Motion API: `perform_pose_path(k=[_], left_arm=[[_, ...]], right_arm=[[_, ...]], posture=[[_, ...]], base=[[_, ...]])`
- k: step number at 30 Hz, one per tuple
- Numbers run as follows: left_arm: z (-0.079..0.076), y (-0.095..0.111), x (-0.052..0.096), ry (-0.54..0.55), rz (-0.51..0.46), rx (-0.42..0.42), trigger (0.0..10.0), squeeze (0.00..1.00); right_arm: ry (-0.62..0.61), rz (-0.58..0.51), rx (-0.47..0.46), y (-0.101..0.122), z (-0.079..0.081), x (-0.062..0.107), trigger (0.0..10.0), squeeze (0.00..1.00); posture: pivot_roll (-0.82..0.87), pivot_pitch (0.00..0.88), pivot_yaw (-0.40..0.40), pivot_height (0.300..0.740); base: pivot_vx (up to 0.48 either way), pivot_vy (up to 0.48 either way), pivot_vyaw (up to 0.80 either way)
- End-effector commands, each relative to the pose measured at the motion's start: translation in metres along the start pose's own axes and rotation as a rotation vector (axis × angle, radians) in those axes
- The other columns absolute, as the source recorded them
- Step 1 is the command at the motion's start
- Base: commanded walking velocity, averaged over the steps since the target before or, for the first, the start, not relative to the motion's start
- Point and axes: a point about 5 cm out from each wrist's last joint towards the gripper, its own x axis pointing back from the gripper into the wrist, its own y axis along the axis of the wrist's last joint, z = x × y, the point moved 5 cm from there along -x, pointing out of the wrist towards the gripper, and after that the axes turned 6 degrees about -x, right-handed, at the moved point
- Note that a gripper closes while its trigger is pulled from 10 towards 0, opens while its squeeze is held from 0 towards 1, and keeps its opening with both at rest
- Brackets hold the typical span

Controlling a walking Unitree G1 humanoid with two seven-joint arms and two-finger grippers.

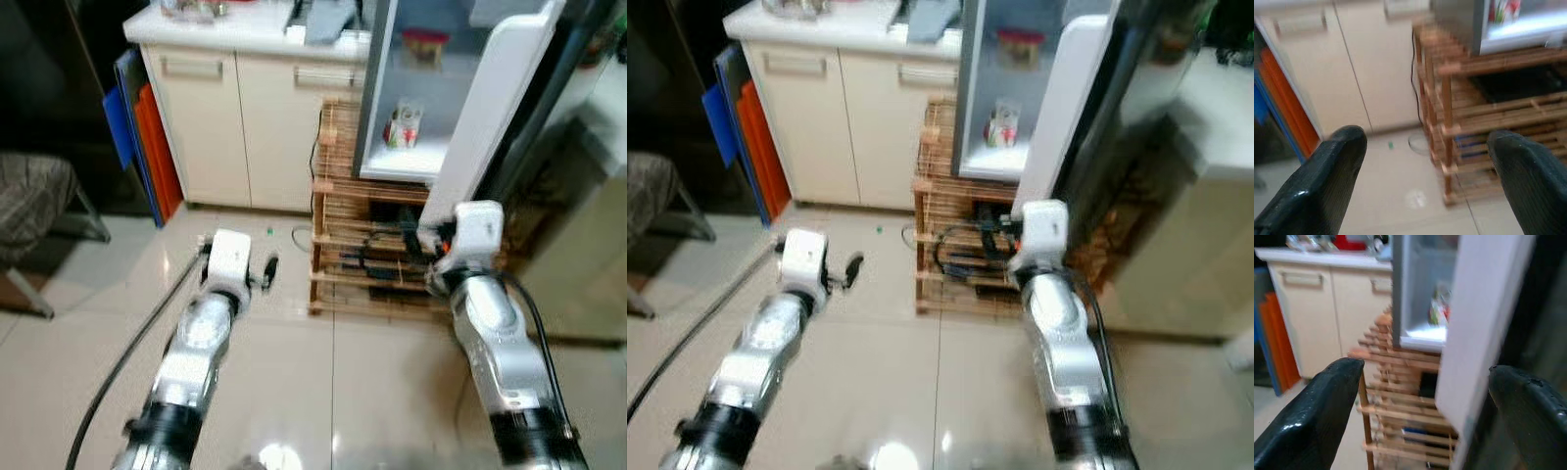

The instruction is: Restocking fridge

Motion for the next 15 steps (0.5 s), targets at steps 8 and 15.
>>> perform_pose_path(k=[8,15], left_arm=[[-0.005,0.036,-0.011,-0.019,-0.116,-0.053,10.0,0.00],[-0.005,0.030,-0.014,-0.024,-0.096,-0.054,10.0,0.00]], right_arm=[[-0.155,0.110,0.089,-0.023,-0.030,0.034,10.0,0.00],[-0.362,0.061,0.203,-0.003,-0.060,0.013,10.0,0.00]], posture=[[-0.15,0.000,0.020,0.740],[-0.15,0.000,0.035,0.740]], base=[[0.000,0.000,0.00],[0.000,0.000,0.00]])
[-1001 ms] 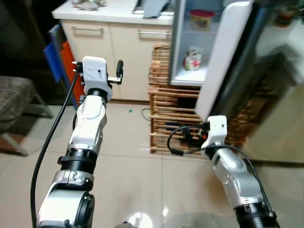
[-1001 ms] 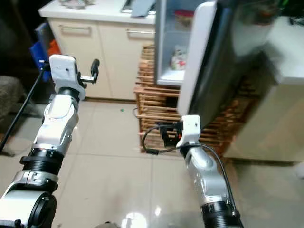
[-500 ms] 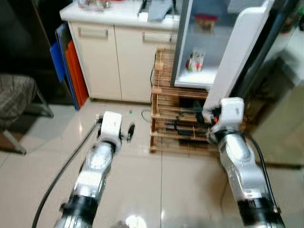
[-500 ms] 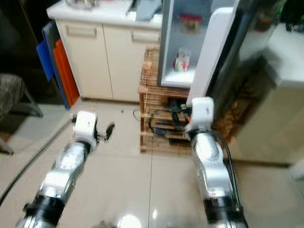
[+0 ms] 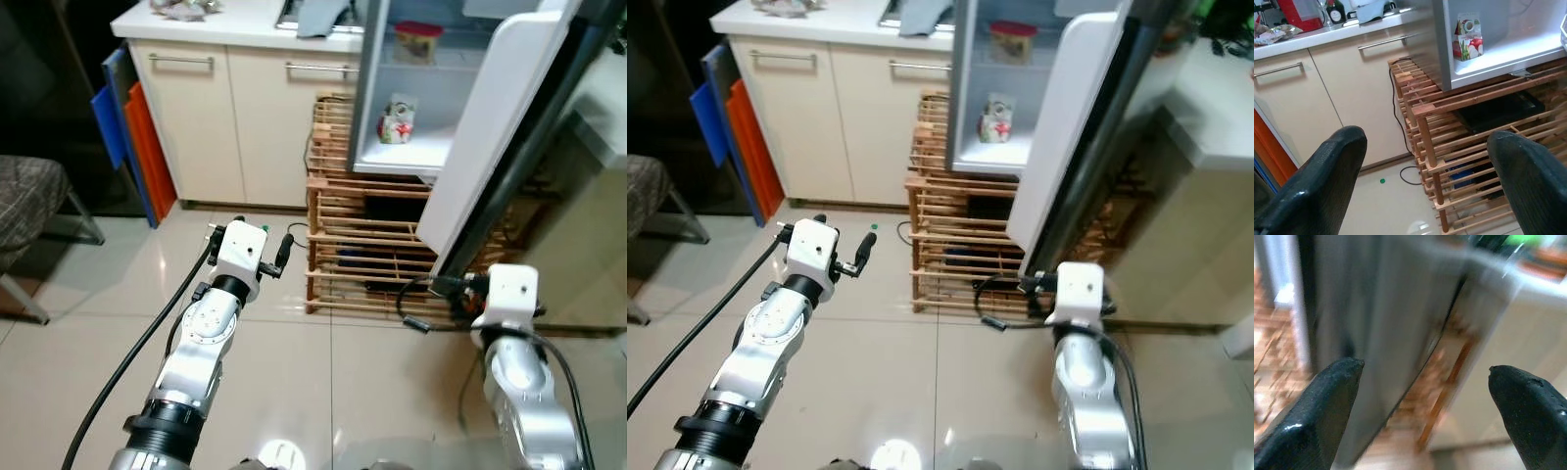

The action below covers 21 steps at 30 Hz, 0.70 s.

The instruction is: Restocking fridge

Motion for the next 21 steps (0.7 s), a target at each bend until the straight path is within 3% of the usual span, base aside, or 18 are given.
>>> perform_pose_path(k=[1,4,7,8,10,11,12,14,15,16,17,18,19,21], left_arm=[[0.002,-0.023,0.001,0.005,0.112,0.042,10.0,0.00],[0.004,-0.044,0.006,0.013,0.218,0.076,10.0,0.00],[0.004,-0.050,0.008,0.014,0.250,0.075,10.0,0.00],[0.003,-0.057,0.010,0.003,0.281,0.064,10.0,0.00],[-0.001,-0.064,0.011,-0.013,0.311,0.065,10.0,0.00],[-0.001,-0.064,0.011,-0.013,0.311,0.065,10.0,0.00],[-0.003,-0.065,0.012,-0.016,0.314,0.066,10.0,0.00],[-0.003,-0.065,0.012,-0.016,0.314,0.066,10.0,0.00],[-0.005,-0.065,0.012,-0.025,0.316,0.071,10.0,0.00],[-0.005,-0.065,0.012,-0.025,0.316,0.071,10.0,0.00],[-0.008,-0.064,0.011,-0.034,0.312,0.070,10.0,0.00],[-0.011,-0.062,0.010,-0.042,0.308,0.070,10.0,0.00],[-0.013,-0.056,0.009,-0.051,0.287,0.070,10.0,0.00],[-0.015,-0.048,0.006,-0.060,0.249,0.063,10.0,0.00]], right_arm=[[-0.059,-0.009,0.030,0.009,-0.004,-0.014,10.0,0.00],[-0.088,-0.041,0.033,0.025,-0.003,-0.030,10.0,0.00],[-0.094,-0.050,0.032,0.030,-0.001,-0.036,10.0,0.00],[-0.079,-0.061,0.014,0.037,0.006,-0.044,10.0,0.00],[0.145,-0.066,-0.168,0.059,0.065,-0.054,10.0,0.00],[0.145,-0.066,-0.168,0.059,0.065,-0.054,10.0,0.00],[0.256,-0.069,-0.233,0.069,0.091,-0.052,10.0,0.00],[0.256,-0.069,-0.233,0.069,0.091,-0.052,10.0,0.00],[0.450,-0.039,-0.302,0.075,0.132,-0.039,10.0,0.00],[0.450,-0.039,-0.302,0.075,0.132,-0.039,10.0,0.00],[0.666,-0.018,-0.334,0.078,0.170,-0.015,10.0,0.00],[0.802,-0.007,-0.338,0.078,0.193,0.005,10.0,0.00],[0.864,0.003,-0.336,0.074,0.203,0.016,10.0,0.00],[0.828,-0.013,-0.317,0.069,0.196,0.017,10.0,0.00]], posture=[[-0.14,0.000,0.038,0.740],[-0.13,0.000,0.037,0.740],[-0.13,0.000,0.037,0.740],[-0.13,0.000,0.037,0.740],[-0.12,0.000,0.027,0.740],[-0.12,0.000,0.027,0.740],[-0.12,0.000,0.027,0.740],[-0.12,0.000,0.027,0.740],[-0.12,0.000,0.023,0.740],[-0.12,0.000,0.023,0.740],[-0.12,0.000,0.022,0.740],[-0.12,0.000,0.020,0.740],[-0.12,0.000,0.015,0.740],[-0.12,0.000,0.014,0.740]], base=[[0.000,0.000,0.00],[0.000,0.000,0.00],[0.000,0.000,0.00],[0.000,0.000,0.00],[0.000,0.000,0.00],[0.000,0.000,0.00],[0.000,0.000,0.00],[0.000,0.000,0.00],[0.000,0.000,0.00],[0.000,0.000,0.00],[0.000,0.000,0.00],[0.000,0.000,0.00],[0.000,0.000,0.00],[0.000,0.000,0.00]])
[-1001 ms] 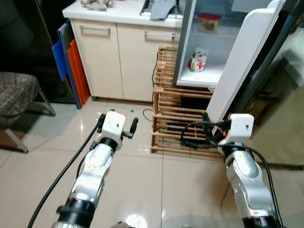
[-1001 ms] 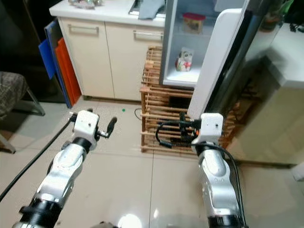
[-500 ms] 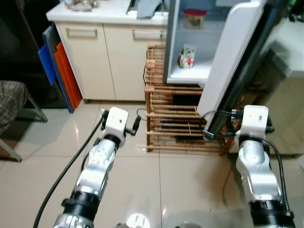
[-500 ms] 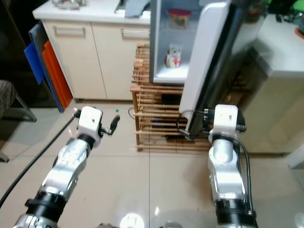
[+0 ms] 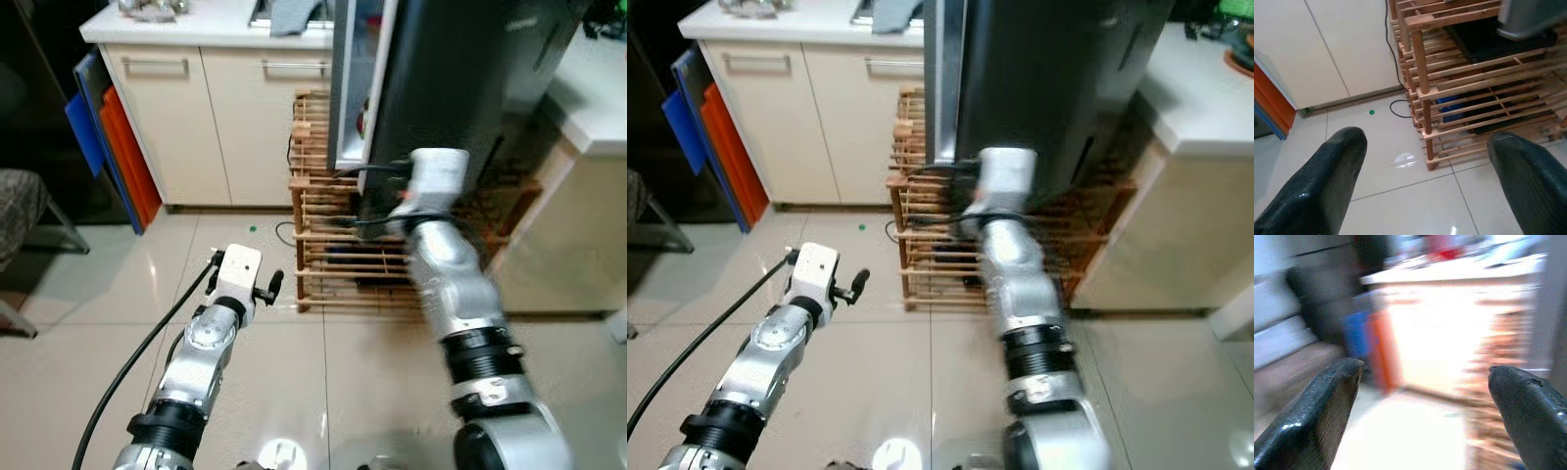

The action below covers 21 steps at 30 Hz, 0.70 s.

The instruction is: Restocking fridge

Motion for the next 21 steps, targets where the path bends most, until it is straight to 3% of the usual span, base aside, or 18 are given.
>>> perform_pose_path(k=[1,3,4,6,7,8,9,10,12,15,21], left_arm=[[0.000,0.010,0.000,-0.011,-0.038,-0.021,10.0,0.00],[-0.001,0.039,0.001,-0.012,-0.163,-0.054,10.0,0.00],[-0.001,0.039,0.001,-0.012,-0.163,-0.054,10.0,0.00],[0.004,0.062,0.004,0.014,-0.257,-0.084,10.0,0.00],[0.004,0.062,0.004,0.014,-0.257,-0.084,10.0,0.00],[0.012,0.085,0.008,0.044,-0.351,-0.069,10.0,0.00],[0.015,0.091,0.010,0.054,-0.378,-0.057,10.0,0.00],[0.015,0.091,0.010,0.054,-0.378,-0.057,10.0,0.00],[0.022,0.105,0.014,0.084,-0.429,-0.061,10.0,0.00],[0.024,0.108,0.014,0.084,-0.437,-0.055,10.0,0.00],[0.034,0.120,0.009,0.105,-0.421,-0.053,10.0,0.00]], right_arm=[[-0.030,-0.020,0.028,0.002,-0.010,0.009,10.0,0.00],[-0.287,-0.072,0.046,0.002,-0.063,0.034,10.0,0.00],[-0.287,-0.072,0.046,0.002,-0.063,0.034,10.0,0.00],[-0.412,-0.079,0.100,0.001,-0.089,0.055,10.0,0.00],[-0.412,-0.079,0.100,0.001,-0.089,0.055,10.0,0.00],[-0.502,-0.079,0.129,-0.003,-0.111,0.081,10.0,0.00],[-0.525,-0.075,0.127,-0.005,-0.116,0.089,10.0,0.00],[-0.525,-0.075,0.127,-0.005,-0.116,0.089,10.0,0.00],[-0.576,-0.065,0.164,-0.010,-0.130,0.111,10.0,0.00],[-0.589,-0.068,0.161,-0.011,-0.131,0.117,10.0,0.00],[-0.585,-0.103,0.155,-0.008,-0.126,0.118,10.0,0.00]], posture=[[-0.12,0.000,0.014,0.740],[-0.13,0.000,0.017,0.740],[-0.13,0.000,0.017,0.740],[-0.14,0.000,0.019,0.740],[-0.14,0.000,0.019,0.740],[-0.15,0.000,0.019,0.740],[-0.15,0.000,0.019,0.740],[-0.15,0.000,0.019,0.740],[-0.15,0.000,0.016,0.740],[-0.15,0.000,0.020,0.740],[-0.15,0.000,0.034,0.740]], base=[[0.000,0.000,0.00],[0.000,0.000,0.00],[0.000,0.000,0.00],[0.000,0.000,0.00],[0.000,0.000,0.00],[0.000,0.000,0.00],[0.000,0.000,0.00],[0.000,0.000,0.00],[0.000,0.000,0.00],[0.000,0.000,0.00],[0.440,0.000,0.00]])
